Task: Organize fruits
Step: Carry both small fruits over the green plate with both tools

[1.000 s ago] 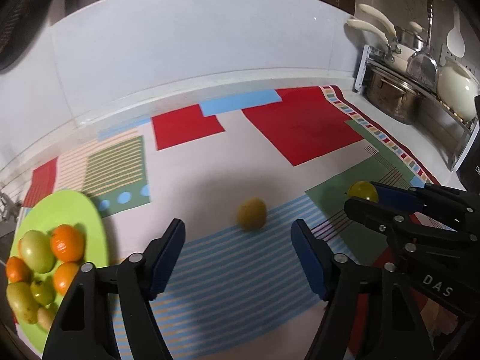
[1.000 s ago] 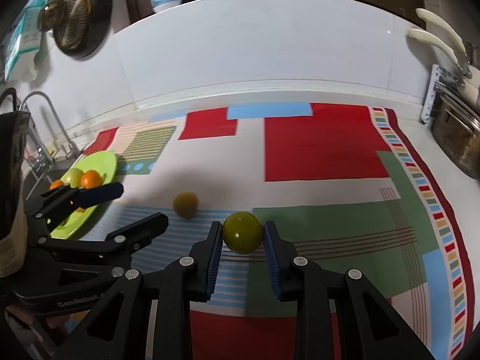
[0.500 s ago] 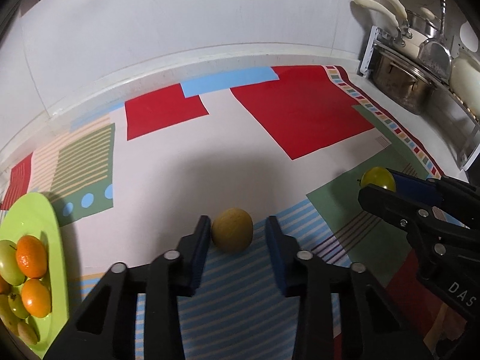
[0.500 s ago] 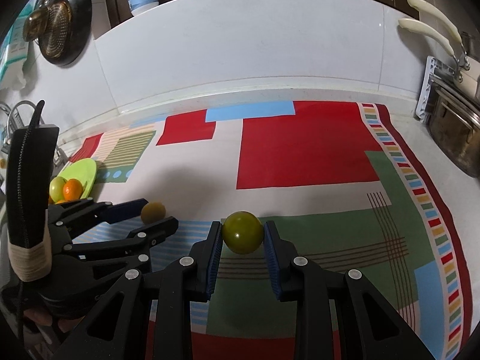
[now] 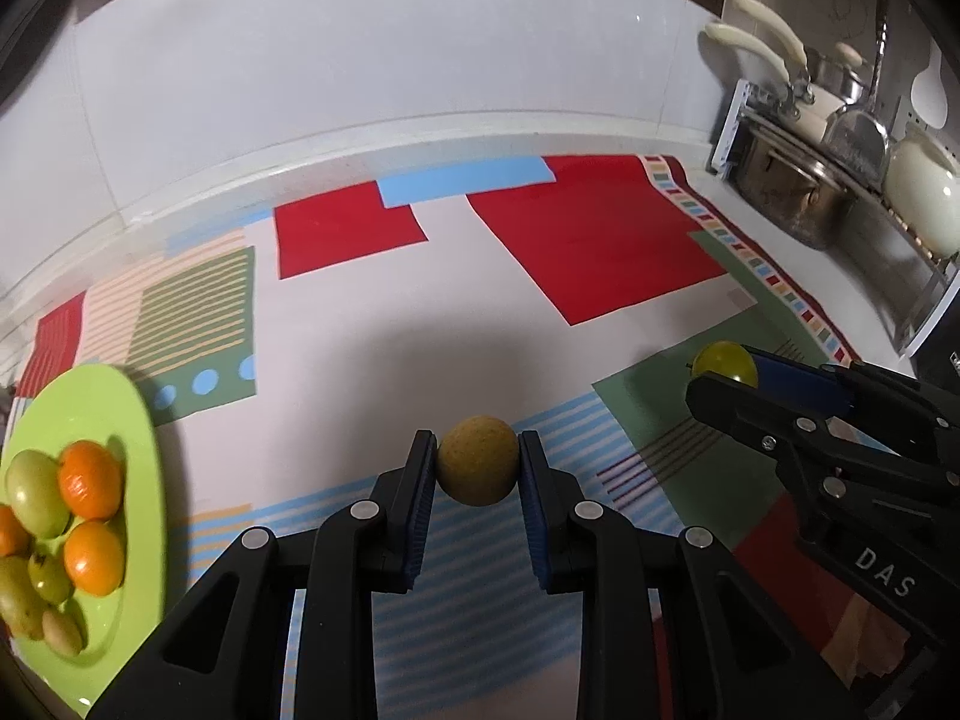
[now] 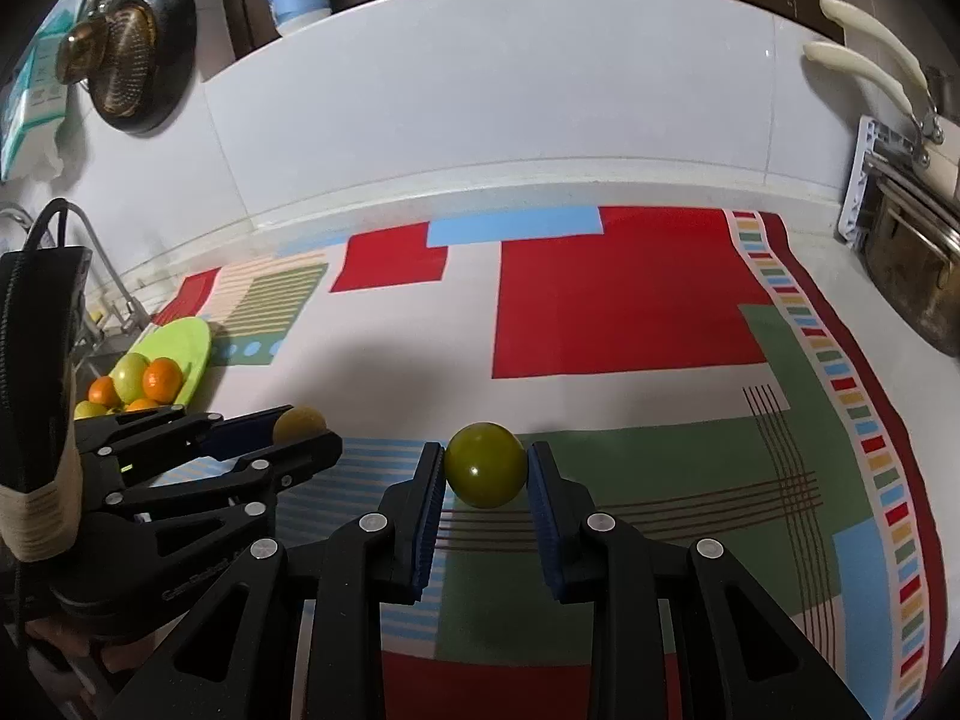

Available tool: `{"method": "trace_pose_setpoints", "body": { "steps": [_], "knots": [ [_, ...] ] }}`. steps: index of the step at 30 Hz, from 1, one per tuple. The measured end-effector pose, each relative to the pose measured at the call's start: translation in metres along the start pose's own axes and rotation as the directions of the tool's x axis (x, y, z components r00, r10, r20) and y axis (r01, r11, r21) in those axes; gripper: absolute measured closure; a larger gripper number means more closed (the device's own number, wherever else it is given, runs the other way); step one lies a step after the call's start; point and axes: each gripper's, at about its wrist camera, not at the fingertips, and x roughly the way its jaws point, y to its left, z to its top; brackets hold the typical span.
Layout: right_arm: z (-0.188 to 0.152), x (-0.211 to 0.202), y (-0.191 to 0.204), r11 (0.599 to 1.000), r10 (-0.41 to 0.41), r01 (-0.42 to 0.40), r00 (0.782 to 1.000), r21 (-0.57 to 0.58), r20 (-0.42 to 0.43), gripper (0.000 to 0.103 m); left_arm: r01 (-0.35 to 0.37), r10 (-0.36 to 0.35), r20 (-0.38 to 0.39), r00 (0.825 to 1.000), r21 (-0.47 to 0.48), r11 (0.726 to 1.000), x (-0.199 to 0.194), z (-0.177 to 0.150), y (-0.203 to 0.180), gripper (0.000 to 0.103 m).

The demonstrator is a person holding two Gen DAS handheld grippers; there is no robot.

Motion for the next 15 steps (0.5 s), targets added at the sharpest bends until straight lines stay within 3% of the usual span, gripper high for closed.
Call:
{"method": "trace_pose_setpoints", "body": {
  "steps": [15],
  "knots": [
    [0.006, -0.035, 0.048, 0.995, 0.082, -0.078, 0.994, -0.067, 0.066, 0.074, -0.060, 0.066, 0.091, 0.994, -0.075, 0.995, -0.069, -0.018, 0.031, 0.076]
  ]
}}
